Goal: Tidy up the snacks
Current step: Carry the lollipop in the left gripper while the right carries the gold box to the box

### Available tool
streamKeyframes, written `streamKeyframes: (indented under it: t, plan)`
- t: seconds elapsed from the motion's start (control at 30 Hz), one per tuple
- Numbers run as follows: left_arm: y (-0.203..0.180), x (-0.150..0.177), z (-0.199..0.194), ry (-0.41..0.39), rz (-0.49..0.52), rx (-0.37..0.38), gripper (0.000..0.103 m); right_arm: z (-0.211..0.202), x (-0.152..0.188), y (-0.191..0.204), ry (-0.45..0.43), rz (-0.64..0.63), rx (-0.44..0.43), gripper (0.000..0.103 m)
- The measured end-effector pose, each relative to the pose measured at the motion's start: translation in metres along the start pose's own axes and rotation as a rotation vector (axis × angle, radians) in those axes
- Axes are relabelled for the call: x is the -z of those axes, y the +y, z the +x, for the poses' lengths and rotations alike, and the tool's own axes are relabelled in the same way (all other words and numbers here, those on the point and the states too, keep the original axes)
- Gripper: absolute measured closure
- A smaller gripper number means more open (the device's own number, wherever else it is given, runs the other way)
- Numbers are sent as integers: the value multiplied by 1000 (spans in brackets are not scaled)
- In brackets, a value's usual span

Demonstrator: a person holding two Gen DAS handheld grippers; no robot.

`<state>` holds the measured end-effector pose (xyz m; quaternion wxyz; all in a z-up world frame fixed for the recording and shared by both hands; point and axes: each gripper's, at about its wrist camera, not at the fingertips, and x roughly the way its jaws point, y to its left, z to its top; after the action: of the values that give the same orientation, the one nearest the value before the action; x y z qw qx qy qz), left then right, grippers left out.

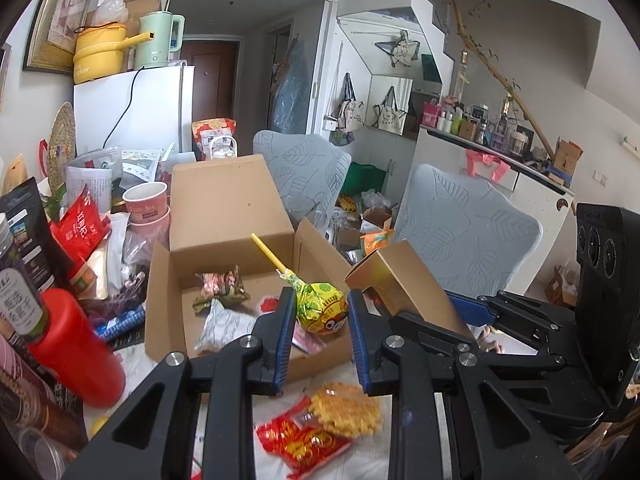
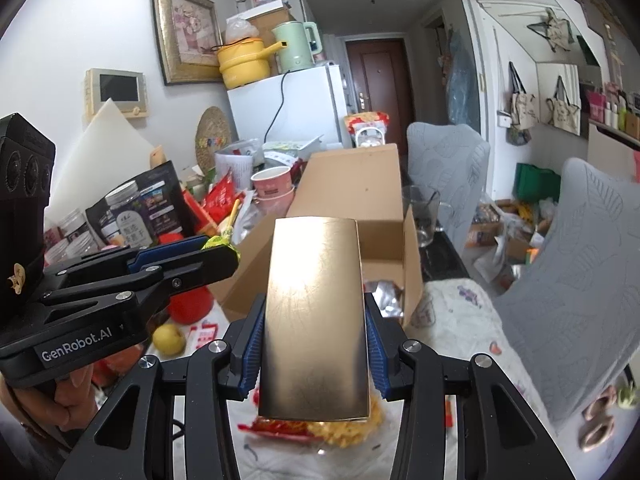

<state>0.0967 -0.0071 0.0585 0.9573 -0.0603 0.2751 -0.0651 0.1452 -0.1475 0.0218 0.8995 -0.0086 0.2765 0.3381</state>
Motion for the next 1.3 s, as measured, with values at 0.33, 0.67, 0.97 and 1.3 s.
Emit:
streamKeyframes:
  t: [0.33, 0.67, 0.97, 1.3]
  plan:
    - [20, -29, 24, -41, -29, -37, 77, 25, -34, -8, -39, -33, 9, 60]
    - [42, -51, 59, -50, -53, -59, 77, 66, -60, -21, -38, -38, 24, 60]
    - [63, -64, 100, -26, -55, -97, 77, 113, -77, -37, -8, -12, 27, 60]
    - [90, -62, 147, 40, -82, -148, 77, 165, -81, -44, 71, -15, 38, 59]
